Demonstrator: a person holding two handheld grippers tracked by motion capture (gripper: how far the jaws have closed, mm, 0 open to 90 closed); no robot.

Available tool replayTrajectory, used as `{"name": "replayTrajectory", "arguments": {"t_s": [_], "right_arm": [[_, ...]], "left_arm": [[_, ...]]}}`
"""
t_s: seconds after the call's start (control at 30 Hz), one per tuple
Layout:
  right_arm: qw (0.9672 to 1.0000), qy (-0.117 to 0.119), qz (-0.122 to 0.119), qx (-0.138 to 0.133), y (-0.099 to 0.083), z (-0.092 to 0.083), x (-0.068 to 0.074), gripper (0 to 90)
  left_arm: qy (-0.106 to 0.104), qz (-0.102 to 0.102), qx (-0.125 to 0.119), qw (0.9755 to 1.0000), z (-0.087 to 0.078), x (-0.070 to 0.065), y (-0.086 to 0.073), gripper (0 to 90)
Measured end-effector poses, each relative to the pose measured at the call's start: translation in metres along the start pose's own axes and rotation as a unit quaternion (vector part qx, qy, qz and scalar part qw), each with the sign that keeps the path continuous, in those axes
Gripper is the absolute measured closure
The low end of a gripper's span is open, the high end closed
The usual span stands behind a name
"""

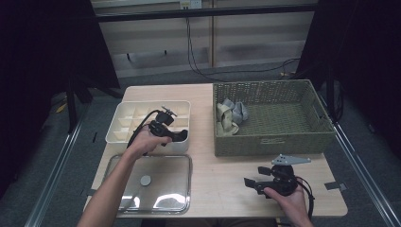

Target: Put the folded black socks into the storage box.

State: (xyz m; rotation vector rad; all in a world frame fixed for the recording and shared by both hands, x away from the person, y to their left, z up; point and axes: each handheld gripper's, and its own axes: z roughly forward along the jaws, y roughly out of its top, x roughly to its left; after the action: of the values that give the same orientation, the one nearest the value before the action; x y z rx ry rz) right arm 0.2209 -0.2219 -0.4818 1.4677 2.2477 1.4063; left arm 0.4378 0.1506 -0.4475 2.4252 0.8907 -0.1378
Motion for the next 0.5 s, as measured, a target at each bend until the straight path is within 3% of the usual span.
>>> {"name": "replayTrajectory", "arguments": {"t_s": [0.2, 0.37, 0.5], "right_arm": [[1.0, 0.0, -0.001, 0.0, 0.002, 0.003, -0.001, 17.5], [1.0, 0.003, -0.003, 0.002, 0.003, 0.005, 0.0, 17.5], [1.0, 0.001, -0.001, -0.001, 0.003, 0.004, -0.002, 17.5]], "left_arm": [[0.016, 0.015, 0.02, 0.9996, 0.0, -0.004, 0.004, 69.0], [-0.003, 0.012, -0.011, 0.9999, -0.005, 0.001, -0.002, 66.7], [-0.012, 0.008, -0.044, 0.9989, -0.013, 0.005, -0.006, 56.8]]}}
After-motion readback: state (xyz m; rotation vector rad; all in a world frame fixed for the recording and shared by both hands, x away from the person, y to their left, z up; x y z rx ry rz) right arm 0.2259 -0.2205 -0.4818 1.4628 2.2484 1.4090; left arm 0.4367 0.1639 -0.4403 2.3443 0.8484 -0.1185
